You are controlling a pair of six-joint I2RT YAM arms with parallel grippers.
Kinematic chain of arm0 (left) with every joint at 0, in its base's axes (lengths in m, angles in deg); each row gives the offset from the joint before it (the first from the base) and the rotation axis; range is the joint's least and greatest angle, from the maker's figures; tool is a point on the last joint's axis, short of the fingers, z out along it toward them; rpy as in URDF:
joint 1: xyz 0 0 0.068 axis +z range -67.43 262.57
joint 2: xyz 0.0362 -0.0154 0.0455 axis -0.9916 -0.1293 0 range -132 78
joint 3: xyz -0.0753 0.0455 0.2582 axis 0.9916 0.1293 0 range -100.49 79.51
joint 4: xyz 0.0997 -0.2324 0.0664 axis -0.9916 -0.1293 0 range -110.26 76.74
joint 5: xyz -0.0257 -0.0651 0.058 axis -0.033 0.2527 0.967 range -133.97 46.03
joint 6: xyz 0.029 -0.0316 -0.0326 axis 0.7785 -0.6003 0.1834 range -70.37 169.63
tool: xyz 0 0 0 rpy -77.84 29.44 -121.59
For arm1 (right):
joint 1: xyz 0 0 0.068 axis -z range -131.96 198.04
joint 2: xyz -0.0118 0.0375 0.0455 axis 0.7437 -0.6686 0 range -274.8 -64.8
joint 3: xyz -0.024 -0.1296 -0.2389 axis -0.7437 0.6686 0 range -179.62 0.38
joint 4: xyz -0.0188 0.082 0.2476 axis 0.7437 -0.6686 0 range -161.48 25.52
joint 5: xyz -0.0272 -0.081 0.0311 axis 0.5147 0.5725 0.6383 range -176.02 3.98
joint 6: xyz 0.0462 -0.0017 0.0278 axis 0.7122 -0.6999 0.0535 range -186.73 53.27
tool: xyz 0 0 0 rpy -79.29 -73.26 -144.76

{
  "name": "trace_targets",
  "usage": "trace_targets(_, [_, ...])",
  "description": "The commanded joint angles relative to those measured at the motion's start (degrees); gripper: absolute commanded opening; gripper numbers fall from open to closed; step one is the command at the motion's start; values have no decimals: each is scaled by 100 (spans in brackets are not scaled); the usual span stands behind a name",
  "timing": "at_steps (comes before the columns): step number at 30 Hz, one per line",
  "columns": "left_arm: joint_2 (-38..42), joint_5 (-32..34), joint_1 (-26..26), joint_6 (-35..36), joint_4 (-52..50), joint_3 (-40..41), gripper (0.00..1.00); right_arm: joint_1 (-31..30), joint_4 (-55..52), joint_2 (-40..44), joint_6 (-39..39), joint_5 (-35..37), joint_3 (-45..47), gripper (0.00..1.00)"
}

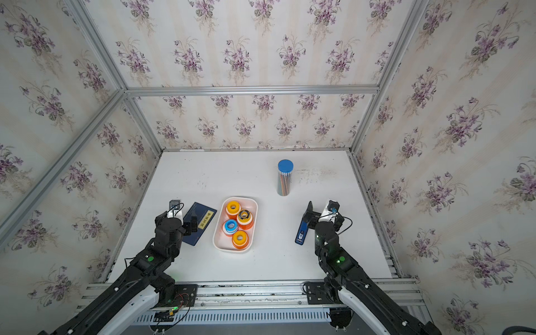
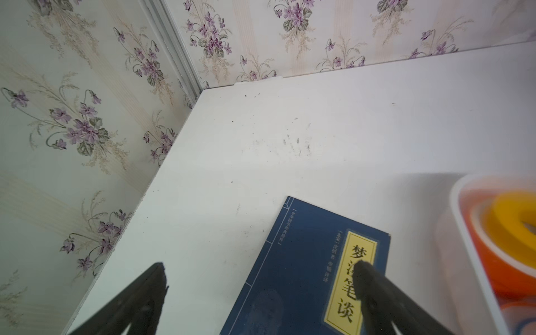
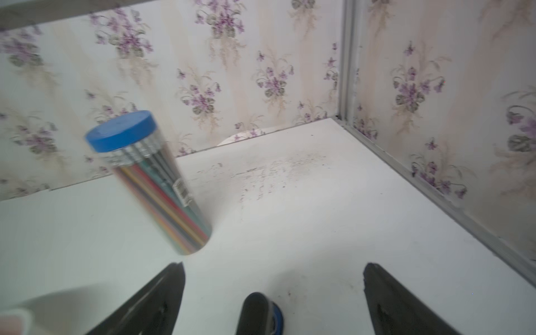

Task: Put the sealing tape into the storage box
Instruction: Place the sealing tape in the storage box, then reset both arms

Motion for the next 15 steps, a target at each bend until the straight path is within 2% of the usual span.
trace_targets(1, [-363, -215, 527, 246, 1225, 188, 100, 817, 859, -460, -172, -858, 38, 100])
trace_targets(4, [-913, -927, 1145, 62, 1602, 269, 100, 1024, 1401, -1041, -592, -886, 42, 100])
trace_targets(9, [-1925, -1482, 1787, 104, 2184, -68, 100, 1102, 3080, -2398, -957, -372, 456, 100])
trace_targets(10, [-2184, -1580, 1909, 67, 2141, -227, 100, 1147, 2803, -2616, -917, -433, 231, 100])
trace_targets(15, [-3023, -1861, 2125, 229, 2542, -607, 100, 1322, 4322, -3214, -1357, -525, 396, 100])
